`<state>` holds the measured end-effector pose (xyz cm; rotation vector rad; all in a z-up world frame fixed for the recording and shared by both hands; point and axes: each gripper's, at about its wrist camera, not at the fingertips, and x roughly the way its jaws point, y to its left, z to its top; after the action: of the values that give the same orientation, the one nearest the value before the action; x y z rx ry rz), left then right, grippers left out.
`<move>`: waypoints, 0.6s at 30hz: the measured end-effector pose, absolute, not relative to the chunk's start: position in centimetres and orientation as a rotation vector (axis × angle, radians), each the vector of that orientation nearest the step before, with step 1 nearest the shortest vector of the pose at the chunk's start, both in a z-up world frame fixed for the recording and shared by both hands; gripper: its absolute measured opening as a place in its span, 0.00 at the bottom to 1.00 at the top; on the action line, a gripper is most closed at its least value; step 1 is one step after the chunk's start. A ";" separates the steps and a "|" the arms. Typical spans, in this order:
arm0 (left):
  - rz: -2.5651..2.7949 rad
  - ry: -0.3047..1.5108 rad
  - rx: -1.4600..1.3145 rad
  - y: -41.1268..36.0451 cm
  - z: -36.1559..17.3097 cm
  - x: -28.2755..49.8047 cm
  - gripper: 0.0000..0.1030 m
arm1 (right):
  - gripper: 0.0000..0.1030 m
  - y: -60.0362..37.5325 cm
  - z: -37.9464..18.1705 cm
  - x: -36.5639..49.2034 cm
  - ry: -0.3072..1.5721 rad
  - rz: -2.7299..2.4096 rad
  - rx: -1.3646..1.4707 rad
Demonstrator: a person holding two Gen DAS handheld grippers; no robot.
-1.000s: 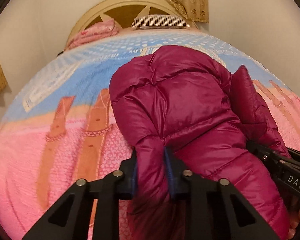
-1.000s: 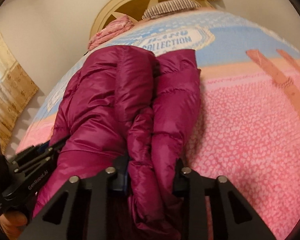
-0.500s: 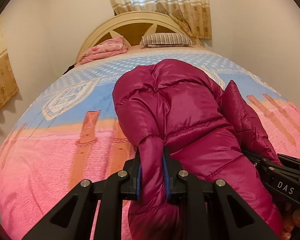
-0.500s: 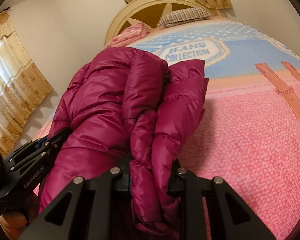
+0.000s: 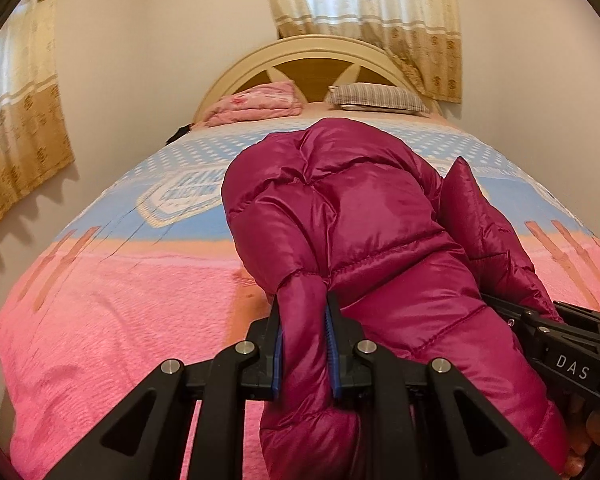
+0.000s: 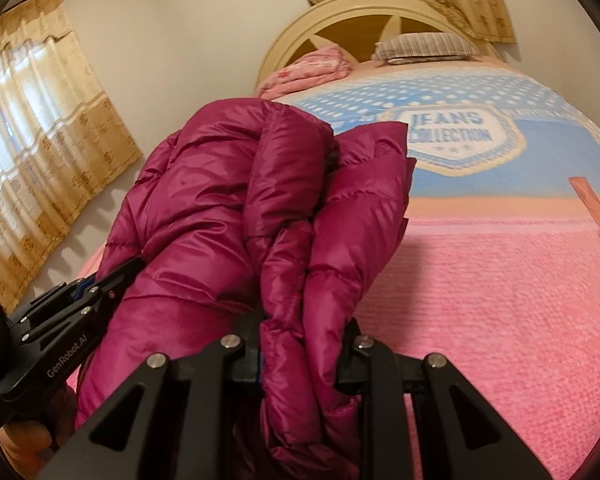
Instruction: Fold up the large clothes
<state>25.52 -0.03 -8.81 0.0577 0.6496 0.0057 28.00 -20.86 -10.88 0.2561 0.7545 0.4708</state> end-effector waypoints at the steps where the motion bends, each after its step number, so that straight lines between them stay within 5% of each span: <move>1: 0.013 0.649 0.054 0.5 -8.8 25.4 0.17 | 0.24 -20.3 -10.8 28.1 0.755 0.480 0.249; 18: 0.145 0.673 -0.029 7.7 -10.1 25.3 0.17 | 0.24 -13.5 -11.3 29.5 0.787 0.586 0.161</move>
<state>25.27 7.65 -10.13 -0.0290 0.6731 0.1451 29.49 -13.49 -11.34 0.1611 0.7874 0.5859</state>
